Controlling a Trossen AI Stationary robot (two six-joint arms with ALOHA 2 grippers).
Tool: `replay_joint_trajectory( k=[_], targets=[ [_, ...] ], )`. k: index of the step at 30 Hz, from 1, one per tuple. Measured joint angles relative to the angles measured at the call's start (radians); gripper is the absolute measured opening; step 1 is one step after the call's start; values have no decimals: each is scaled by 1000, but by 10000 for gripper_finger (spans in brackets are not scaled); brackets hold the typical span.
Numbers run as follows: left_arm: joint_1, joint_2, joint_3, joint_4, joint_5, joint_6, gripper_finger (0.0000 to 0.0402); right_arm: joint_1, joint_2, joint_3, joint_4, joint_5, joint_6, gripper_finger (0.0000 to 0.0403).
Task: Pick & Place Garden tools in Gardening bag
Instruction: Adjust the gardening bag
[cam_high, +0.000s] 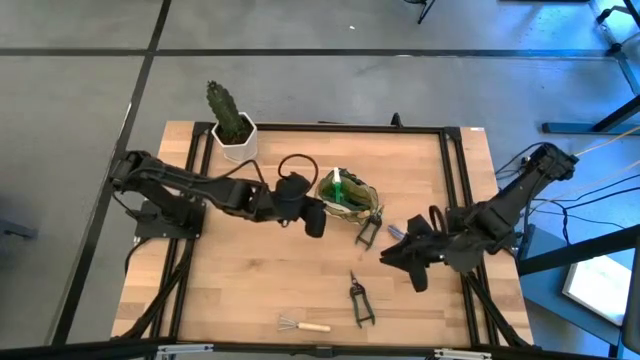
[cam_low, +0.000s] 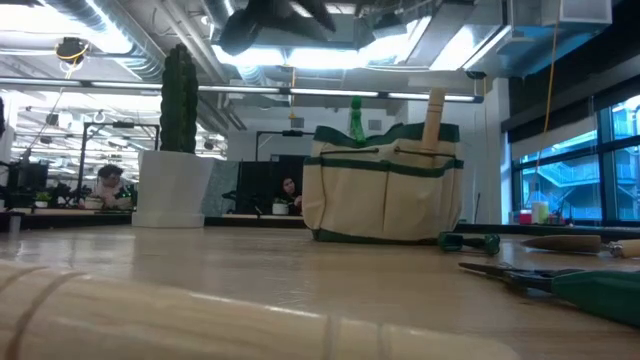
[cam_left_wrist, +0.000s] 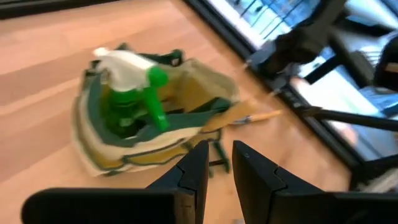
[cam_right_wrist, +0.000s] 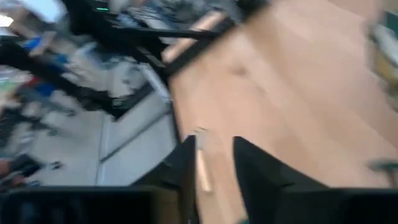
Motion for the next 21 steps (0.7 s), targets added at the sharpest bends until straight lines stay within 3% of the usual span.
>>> replay_joint_trajectory(
  k=[5,10,15,21],
  targets=[
    [114,0,0,-89,45,-10,54,1,34,0,-149,46,190,12],
    [237,0,0,-50,163,70,26,-39,72,-26,-160,-74,235,3],
    [355,0,0,-49,293,128,2,-42,105,-114,-6,-210,207,2],
    [421,-13,0,1,414,239,2,8,114,-166,294,-334,-8,1]
  ],
)
